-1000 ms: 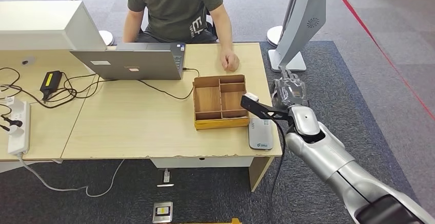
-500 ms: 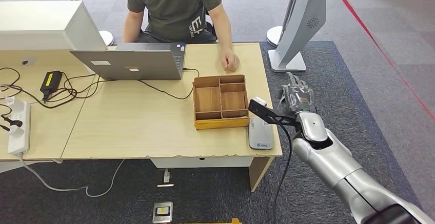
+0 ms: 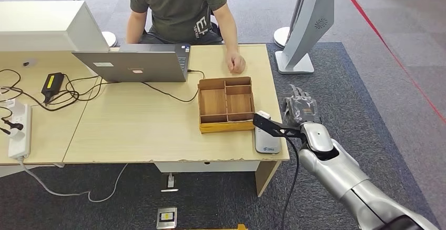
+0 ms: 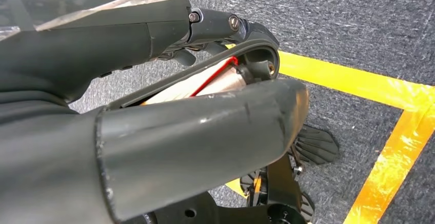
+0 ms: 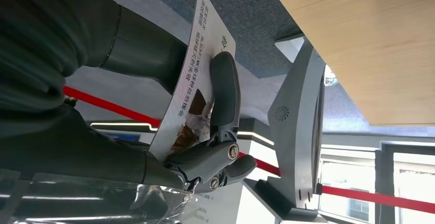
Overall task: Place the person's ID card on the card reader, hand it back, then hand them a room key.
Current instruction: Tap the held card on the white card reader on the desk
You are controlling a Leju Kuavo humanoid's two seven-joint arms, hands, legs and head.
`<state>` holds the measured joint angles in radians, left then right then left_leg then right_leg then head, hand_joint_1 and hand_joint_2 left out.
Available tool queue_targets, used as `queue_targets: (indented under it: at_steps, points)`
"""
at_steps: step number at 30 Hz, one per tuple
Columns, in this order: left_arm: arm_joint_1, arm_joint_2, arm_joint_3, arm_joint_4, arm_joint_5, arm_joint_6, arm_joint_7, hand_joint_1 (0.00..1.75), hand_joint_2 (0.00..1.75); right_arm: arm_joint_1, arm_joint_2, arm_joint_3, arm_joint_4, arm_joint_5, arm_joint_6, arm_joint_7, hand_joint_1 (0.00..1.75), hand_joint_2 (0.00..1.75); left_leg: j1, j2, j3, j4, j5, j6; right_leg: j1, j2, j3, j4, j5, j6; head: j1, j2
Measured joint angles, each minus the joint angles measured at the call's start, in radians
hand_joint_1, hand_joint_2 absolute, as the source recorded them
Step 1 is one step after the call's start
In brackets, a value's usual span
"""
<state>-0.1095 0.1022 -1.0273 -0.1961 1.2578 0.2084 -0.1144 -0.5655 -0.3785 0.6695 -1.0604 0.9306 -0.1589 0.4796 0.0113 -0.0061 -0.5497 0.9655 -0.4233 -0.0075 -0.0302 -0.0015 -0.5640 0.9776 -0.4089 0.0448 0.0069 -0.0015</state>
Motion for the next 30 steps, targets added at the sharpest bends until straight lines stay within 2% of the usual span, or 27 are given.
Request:
queue_targets:
  at_steps: [30]
  points:
    - [0.000,0.000,0.000,0.000,0.005,-0.001,0.007,0.00,0.00,0.011,0.063,0.041,0.066,-0.015,0.012,-0.017,1.75,1.75,0.000,0.000,0.000,0.000,0.000,0.000,0.000,0.000,0.000,0.000,0.000,0.000,0.000,0.000]
